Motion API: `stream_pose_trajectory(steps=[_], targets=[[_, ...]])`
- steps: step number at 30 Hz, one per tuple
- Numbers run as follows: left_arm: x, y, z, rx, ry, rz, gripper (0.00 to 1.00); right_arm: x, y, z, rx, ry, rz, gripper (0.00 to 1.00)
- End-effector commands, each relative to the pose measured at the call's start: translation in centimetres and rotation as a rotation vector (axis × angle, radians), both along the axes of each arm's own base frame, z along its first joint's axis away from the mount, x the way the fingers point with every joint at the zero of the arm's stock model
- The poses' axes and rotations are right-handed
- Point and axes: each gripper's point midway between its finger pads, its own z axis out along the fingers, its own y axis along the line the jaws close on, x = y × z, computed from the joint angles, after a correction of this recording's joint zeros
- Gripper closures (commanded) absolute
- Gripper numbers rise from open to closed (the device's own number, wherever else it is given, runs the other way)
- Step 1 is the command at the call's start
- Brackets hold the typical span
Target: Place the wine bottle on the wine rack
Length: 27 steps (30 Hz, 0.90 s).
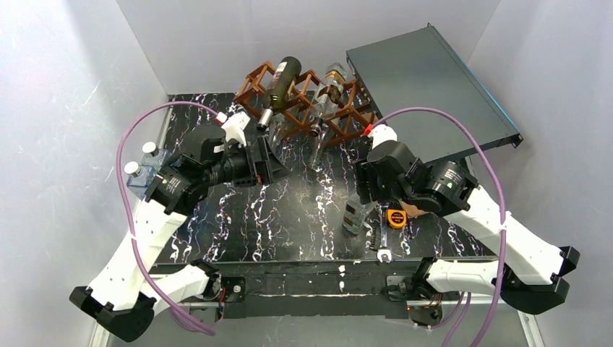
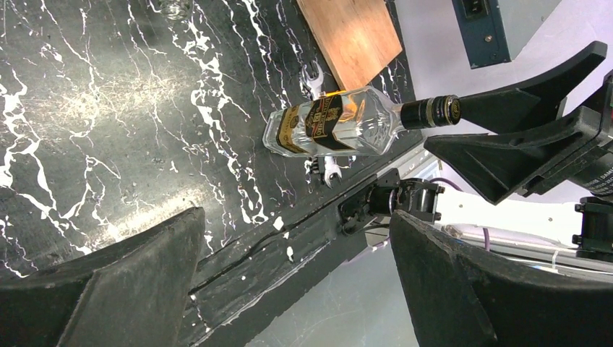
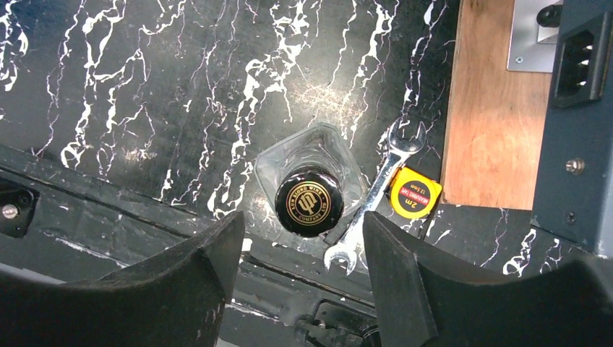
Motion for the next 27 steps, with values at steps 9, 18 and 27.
stream_pose_trajectory(steps=[9,18,27], targets=[[0.0,1.0,0.8,0.028,-0.051,0.017,0.02,0.8,0.7,-1.1,-0.035,-0.007,0.006,0.52],[-0.4,3.7,1.6,0.057,-0.13,0.13,0.02,1.5,3.4,-0.8,-0.061,-0.03,0.072,0.77],[-1.9,9.4,4.5,0.075,-0.282,0.357,0.02,2.6,8.9,-1.1,-0.187,-0.076,0.197,0.92]])
